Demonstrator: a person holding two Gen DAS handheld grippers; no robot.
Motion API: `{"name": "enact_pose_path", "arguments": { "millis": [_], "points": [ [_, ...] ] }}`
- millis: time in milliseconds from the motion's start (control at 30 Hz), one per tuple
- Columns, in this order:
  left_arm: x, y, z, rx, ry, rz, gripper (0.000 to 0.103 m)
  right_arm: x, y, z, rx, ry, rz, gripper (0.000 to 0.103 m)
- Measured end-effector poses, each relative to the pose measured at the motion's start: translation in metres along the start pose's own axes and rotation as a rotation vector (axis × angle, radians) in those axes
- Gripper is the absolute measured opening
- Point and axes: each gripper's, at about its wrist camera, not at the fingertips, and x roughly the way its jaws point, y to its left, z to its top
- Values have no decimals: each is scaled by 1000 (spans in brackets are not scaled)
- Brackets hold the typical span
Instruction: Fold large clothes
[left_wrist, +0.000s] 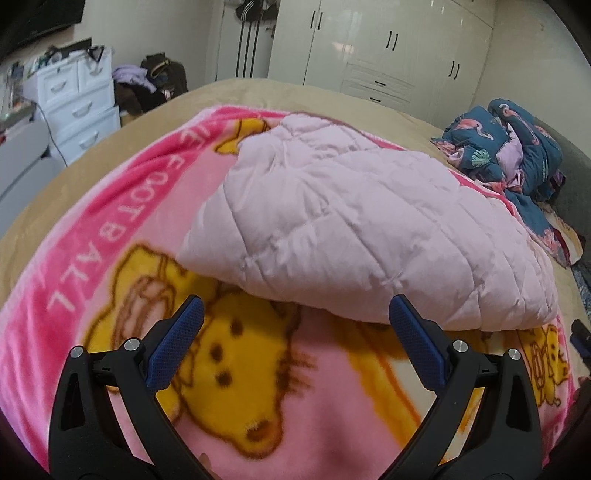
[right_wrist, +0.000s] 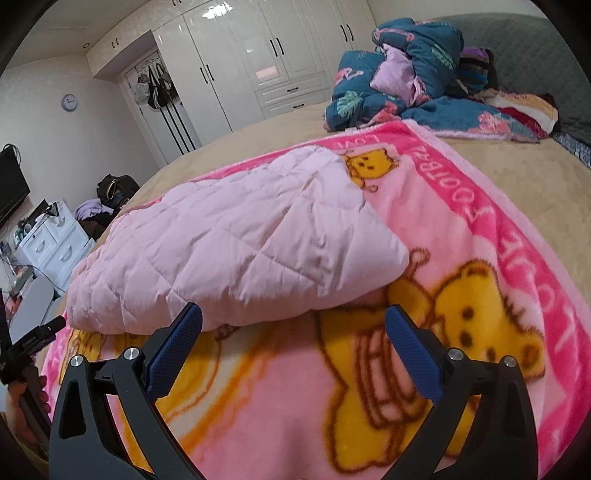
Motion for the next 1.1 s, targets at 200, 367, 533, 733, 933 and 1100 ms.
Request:
{"name": "enact_pose_path", "arguments": {
  "millis": [200, 367, 533, 733, 933, 1100],
  "points": [
    [9, 6, -6, -56, 30, -33, 94, 15, -10, -11, 75, 42, 2, 99],
    [22, 12, -9, -115, 77, -67, 94, 31, -26, -12, 187, 62, 4, 99],
    [32, 18, -7, -186, 99, -97, 94, 50, -43, -4, 309, 74, 41, 99],
    [43, 31, -4, -282, 114, -130, 94, 82, -50, 7, 400, 99, 76, 99],
    [62, 44, 1, -435, 155, -255, 94, 109, -50, 14, 428, 122, 120, 99],
    [79, 49, 8, -509, 152, -303, 94, 120, -50, 22, 413, 120, 121, 99]
  ]
}}
